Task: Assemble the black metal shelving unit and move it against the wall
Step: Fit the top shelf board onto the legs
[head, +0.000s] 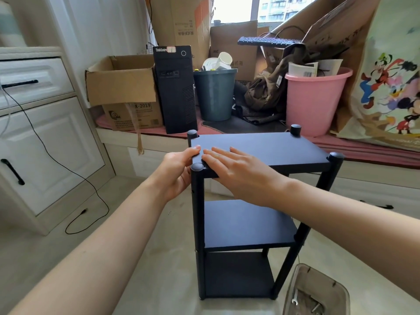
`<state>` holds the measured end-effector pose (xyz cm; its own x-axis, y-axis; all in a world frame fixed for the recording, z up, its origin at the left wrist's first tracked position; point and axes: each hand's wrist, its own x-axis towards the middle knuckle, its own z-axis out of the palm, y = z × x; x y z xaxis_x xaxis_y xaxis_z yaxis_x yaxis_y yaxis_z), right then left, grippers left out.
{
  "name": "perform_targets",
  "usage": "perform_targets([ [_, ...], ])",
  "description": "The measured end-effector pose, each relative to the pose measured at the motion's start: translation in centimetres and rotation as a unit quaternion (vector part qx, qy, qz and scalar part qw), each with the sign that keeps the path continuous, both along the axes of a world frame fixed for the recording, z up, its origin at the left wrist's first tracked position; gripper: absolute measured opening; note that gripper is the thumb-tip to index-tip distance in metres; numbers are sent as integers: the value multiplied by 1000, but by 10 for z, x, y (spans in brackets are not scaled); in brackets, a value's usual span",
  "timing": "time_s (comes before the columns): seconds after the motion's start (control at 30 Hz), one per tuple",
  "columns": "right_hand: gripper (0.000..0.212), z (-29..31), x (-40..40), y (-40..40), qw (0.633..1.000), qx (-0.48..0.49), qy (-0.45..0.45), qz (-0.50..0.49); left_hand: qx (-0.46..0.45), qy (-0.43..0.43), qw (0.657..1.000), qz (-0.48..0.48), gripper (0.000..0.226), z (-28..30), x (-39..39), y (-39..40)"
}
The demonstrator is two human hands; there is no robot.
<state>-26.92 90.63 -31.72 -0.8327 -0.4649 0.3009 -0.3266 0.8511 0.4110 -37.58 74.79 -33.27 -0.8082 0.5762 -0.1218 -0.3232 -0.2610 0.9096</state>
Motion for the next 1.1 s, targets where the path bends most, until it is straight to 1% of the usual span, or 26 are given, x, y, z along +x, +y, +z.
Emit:
perform_targets([
  [0.1, 56, 3, -1, 2, 1000, 13, -8, 4, -23, 15, 1000, 7, 28, 8, 0, -1],
  [0.27, 55, 7, -4, 2, 1000, -9, 0, -4, -8, 11, 1000, 23, 24, 16, -2, 3],
  [0.43, 53, 4, 3, 1, 1000, 1, -12, 4, -2, -12, 1000, 3, 31, 2, 2, 1],
  [0.6, 52, 8, 2, 3, 1000, 6, -9, 15, 21, -10, 1000, 3, 29, 1, -1, 2],
  [0.73, 55, 2, 7, 5, 1000, 6, -13, 19, 20, -21, 999, -14, 33, -4, 4, 1],
  [1.0, 59, 4, 8, 4, 1000, 16, -14, 20, 16, -29, 999, -6, 37, 1, 9, 0],
  [1.1, 56, 7, 7, 6, 1000, -3, 3, 15, 23, -23, 999, -7, 45, 8, 13, 1],
])
